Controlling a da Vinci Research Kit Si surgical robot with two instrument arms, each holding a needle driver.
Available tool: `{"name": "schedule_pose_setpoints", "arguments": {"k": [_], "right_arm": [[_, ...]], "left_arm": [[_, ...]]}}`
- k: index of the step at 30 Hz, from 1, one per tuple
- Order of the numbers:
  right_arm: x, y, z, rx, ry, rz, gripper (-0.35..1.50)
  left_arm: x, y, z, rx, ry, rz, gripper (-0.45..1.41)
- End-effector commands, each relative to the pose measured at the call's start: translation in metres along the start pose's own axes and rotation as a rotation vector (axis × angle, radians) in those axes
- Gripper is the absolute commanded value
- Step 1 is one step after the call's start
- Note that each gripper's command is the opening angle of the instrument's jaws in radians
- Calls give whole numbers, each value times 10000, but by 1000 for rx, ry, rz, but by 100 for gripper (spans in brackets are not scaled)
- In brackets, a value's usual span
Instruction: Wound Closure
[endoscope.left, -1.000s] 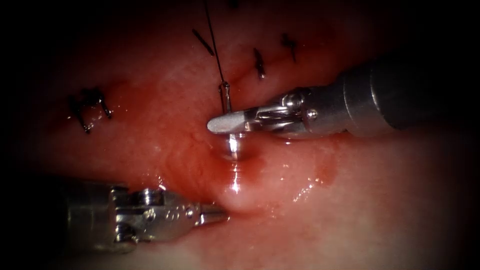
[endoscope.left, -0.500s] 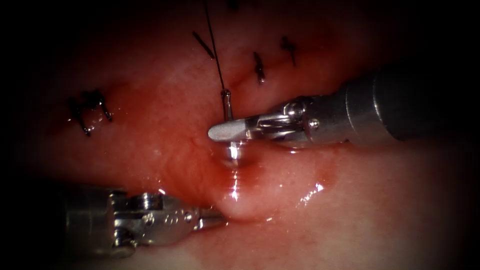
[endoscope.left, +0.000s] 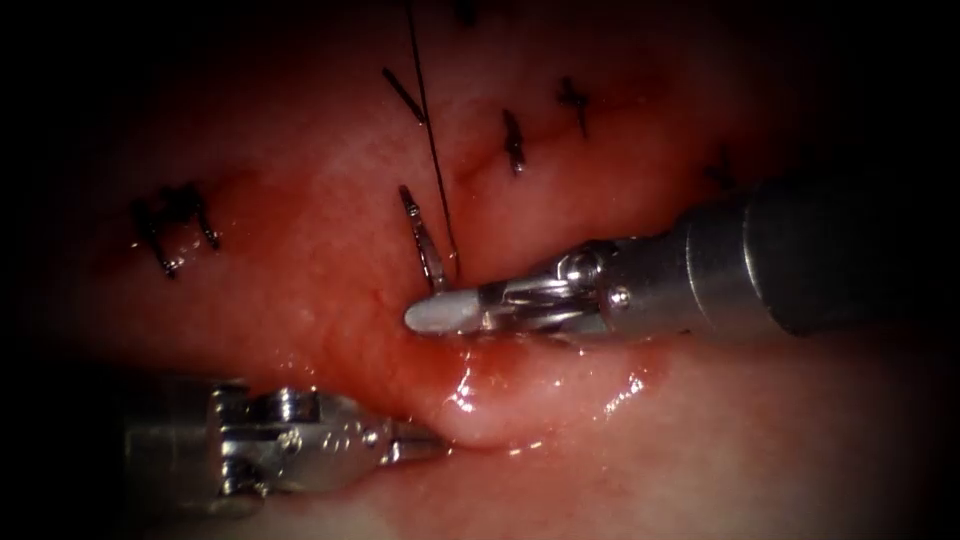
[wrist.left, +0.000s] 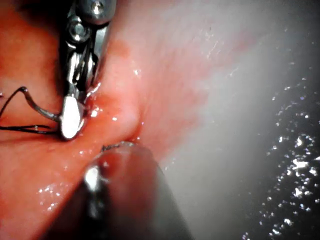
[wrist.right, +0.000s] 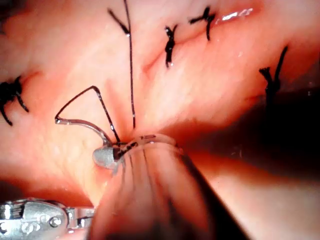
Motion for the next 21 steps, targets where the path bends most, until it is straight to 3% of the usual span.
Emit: {"name": "schedule_pose_setpoints", "arguments": {"k": [1,10,15,17,19,20,21], "right_arm": [[-6,8,7,-2,-3,0,-35],[0,8,-4,20,32,2,-35],[24,8,-14,71,143,-101,-35],[36,5,-15,114,233,-220,10],[45,3,-15,157,283,-256,89],[54,1,-15,156,320,-311,121],[65,0,-14,145,359,-360,142]], "left_arm": [[0,10,7,-4,0,-1,27],[0,9,6,3,-5,-9,22],[0,9,6,6,-6,-13,19],[0,10,6,7,-7,-15,19],[0,10,7,8,-8,-16,19],[1,11,7,9,-8,-18,17],[2,12,7,10,-9,-19,17]]}}
